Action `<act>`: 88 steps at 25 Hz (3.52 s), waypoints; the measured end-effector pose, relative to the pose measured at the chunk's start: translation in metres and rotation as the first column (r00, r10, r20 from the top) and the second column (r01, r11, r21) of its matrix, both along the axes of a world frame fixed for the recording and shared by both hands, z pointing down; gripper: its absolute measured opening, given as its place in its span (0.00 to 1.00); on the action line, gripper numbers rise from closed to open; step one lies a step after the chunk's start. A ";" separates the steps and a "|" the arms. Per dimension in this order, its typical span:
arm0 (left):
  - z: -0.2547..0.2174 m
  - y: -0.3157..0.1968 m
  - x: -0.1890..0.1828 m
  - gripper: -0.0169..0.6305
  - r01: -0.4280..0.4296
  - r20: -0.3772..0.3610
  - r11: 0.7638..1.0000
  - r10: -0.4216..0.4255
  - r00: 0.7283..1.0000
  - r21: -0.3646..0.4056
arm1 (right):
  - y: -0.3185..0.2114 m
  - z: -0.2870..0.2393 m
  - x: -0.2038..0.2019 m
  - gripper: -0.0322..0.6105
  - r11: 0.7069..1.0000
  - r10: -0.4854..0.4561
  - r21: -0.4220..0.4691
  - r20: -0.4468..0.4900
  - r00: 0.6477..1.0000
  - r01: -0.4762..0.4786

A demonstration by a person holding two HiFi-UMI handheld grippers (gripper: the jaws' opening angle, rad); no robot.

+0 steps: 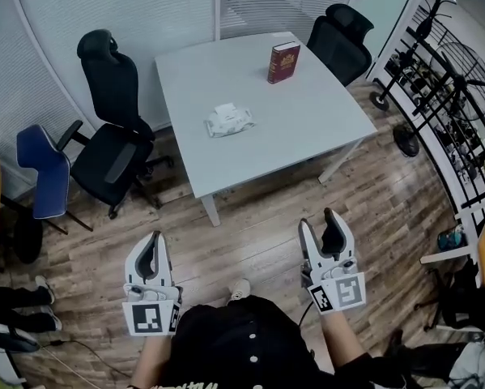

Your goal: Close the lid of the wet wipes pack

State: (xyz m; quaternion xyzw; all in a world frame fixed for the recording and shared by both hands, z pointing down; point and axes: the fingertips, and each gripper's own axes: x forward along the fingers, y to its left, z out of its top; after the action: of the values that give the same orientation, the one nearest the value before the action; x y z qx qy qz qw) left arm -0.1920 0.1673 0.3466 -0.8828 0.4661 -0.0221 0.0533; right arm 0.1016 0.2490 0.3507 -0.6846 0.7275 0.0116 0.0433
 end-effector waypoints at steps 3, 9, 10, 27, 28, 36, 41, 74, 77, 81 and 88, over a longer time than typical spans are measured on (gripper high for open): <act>0.000 -0.004 0.008 0.05 0.001 -0.002 1.000 -0.001 1.000 -0.006 | -0.006 0.001 0.006 0.41 1.000 -0.004 -0.001 0.005 1.000 0.004; 0.007 -0.007 0.014 0.05 -0.003 0.008 1.000 0.003 1.000 -0.023 | -0.010 0.008 0.011 0.41 1.000 0.000 -0.014 0.020 1.000 0.000; 0.006 -0.009 0.014 0.04 -0.002 0.008 1.000 0.002 1.000 -0.022 | -0.013 0.009 0.011 0.41 1.000 -0.001 -0.016 0.020 1.000 0.001; 0.006 -0.082 0.026 0.05 -0.023 -0.007 1.000 0.023 1.000 -0.013 | -0.084 0.009 0.018 0.41 1.000 0.010 -0.016 0.014 1.000 -0.010; 0.007 -0.087 0.026 0.05 -0.023 -0.007 1.000 0.023 1.000 -0.016 | -0.089 0.010 0.018 0.41 1.000 0.012 -0.017 0.013 1.000 -0.012; 0.009 -0.131 0.032 0.04 -0.032 -0.013 0.999 0.032 0.999 -0.027 | -0.131 0.009 0.022 0.41 0.999 0.022 -0.028 0.002 1.000 -0.022; 0.015 -0.155 0.038 0.05 -0.049 -0.020 0.998 0.048 0.999 -0.042 | -0.153 0.014 0.025 0.41 0.999 0.033 -0.041 0.000 0.999 -0.033; 0.018 -0.272 0.034 0.05 -0.130 -0.066 0.991 0.129 0.989 -0.018 | -0.249 -0.004 0.020 0.41 0.993 0.114 -0.013 -0.042 0.993 -0.115; 0.019 -0.274 0.038 0.05 -0.135 -0.065 0.991 0.133 0.989 -0.022 | -0.251 -0.004 0.023 0.41 0.993 0.115 -0.018 -0.043 0.992 -0.116; 0.020 -0.278 0.044 0.05 -0.131 -0.070 0.991 0.130 0.989 -0.021 | -0.258 -0.001 0.029 0.41 0.994 0.108 -0.019 -0.040 0.993 -0.108; 0.019 -0.297 0.062 0.05 -0.110 -0.061 0.993 0.108 0.992 -0.036 | -0.289 0.000 0.048 0.41 0.997 0.075 -0.025 -0.032 0.997 -0.076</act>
State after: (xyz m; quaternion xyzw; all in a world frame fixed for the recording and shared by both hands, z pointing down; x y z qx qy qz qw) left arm -0.1303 -0.1297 0.3661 -0.9081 0.4181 -0.0021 0.0234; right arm 0.1498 -0.0395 0.3511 -0.7119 0.7017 0.0142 0.0225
